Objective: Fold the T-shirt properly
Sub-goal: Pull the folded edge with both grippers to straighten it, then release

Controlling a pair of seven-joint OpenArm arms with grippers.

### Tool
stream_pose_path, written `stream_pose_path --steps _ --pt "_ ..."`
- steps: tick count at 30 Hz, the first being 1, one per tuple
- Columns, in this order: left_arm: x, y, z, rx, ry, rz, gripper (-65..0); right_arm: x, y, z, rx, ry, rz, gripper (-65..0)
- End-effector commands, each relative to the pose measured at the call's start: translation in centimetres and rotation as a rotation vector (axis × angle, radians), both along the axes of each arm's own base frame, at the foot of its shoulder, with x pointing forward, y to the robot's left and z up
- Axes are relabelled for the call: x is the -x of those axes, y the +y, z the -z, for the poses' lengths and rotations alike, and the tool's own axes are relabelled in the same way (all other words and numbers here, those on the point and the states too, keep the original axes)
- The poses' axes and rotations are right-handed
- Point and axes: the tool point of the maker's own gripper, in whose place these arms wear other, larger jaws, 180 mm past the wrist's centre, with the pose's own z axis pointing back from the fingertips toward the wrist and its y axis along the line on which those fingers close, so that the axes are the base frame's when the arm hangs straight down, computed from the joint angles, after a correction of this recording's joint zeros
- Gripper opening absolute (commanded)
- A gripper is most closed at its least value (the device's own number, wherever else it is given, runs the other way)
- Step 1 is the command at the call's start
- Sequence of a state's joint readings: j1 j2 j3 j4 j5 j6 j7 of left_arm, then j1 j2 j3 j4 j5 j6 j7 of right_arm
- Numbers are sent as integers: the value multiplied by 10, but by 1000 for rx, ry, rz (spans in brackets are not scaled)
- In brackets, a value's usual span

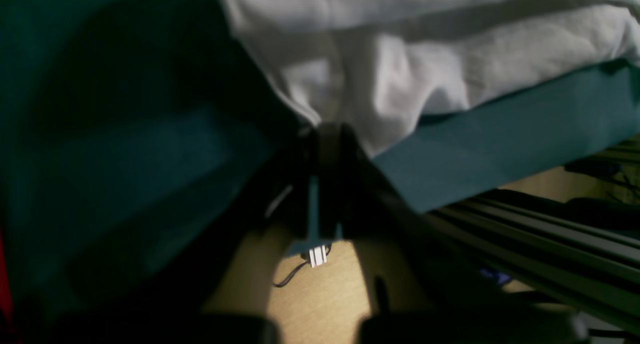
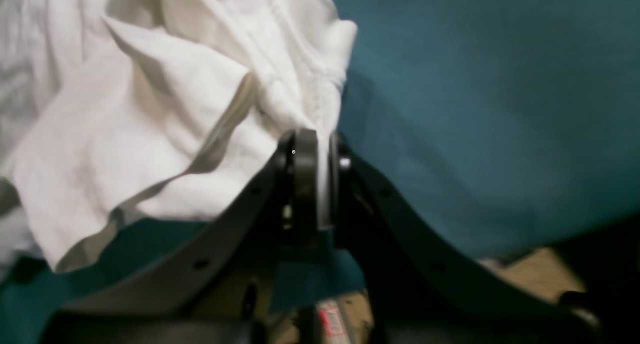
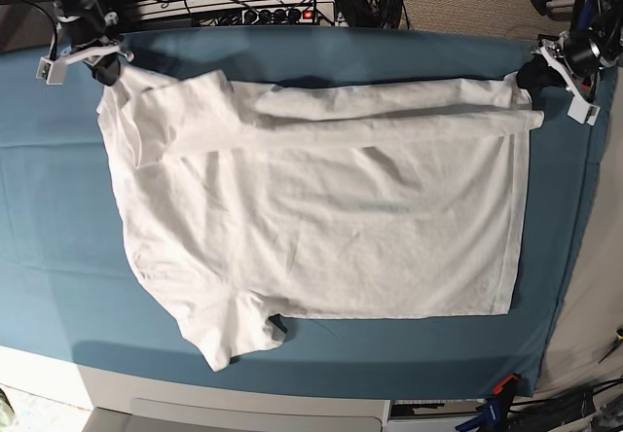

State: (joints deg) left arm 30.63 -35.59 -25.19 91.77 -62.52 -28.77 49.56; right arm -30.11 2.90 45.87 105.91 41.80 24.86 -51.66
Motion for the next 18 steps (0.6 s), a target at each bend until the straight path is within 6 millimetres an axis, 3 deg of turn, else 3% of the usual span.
stream_pose_path --steps 1,12,18 --pt "0 5 -5 -22 -4 18 -650 -1 -9 -10 46 -12 -11 -650" --pt "16 12 5 -64 54 24 -650 17 -41 -20 132 35 28 -650" --pt "29 12 9 -64 85 25 -650 26 -44 -19 131 54 37 -650"
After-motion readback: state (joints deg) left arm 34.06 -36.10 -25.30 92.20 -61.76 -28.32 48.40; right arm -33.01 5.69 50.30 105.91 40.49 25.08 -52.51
